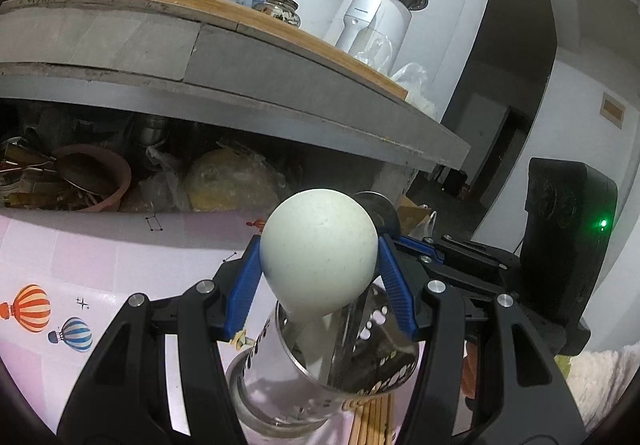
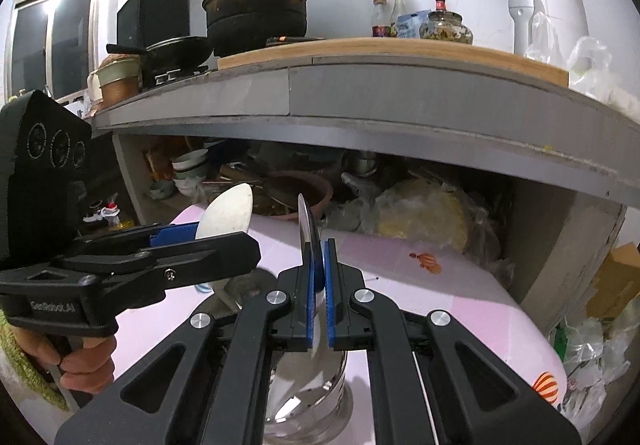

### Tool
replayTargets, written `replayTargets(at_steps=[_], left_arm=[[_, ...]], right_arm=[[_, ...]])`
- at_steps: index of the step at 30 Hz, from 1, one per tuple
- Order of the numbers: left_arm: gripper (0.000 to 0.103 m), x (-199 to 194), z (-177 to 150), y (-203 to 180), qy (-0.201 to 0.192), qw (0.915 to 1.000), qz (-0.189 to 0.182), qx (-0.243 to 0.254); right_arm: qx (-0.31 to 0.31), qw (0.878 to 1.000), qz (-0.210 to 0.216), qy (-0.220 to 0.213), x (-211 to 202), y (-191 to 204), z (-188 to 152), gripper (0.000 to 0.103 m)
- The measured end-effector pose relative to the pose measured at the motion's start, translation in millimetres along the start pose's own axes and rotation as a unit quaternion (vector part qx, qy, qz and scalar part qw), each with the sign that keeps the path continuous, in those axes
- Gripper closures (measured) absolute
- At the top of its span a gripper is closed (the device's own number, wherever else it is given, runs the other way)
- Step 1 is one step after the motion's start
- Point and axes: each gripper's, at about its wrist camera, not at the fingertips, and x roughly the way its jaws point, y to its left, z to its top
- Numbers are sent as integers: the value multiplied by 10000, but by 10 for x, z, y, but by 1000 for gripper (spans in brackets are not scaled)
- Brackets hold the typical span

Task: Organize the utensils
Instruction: 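Lower the white ladle handle-first into the steel holder with the left tool, then open the right tool to drop the metal spoon into the holder while the left tool releases the ladle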

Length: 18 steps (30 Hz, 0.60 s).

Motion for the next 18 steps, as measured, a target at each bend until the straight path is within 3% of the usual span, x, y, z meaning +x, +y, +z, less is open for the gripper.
replayTargets(at_steps=[8, 18], left_arm=[[48, -47, -95, 13, -4, 10000, -13, 62], [48, -37, -215, -97, 64, 9987, 160, 485]], right_arm=[[-137, 9999, 78, 42, -70, 62, -102, 98], [-395, 9989, -10, 251, -13, 195, -237, 98]])
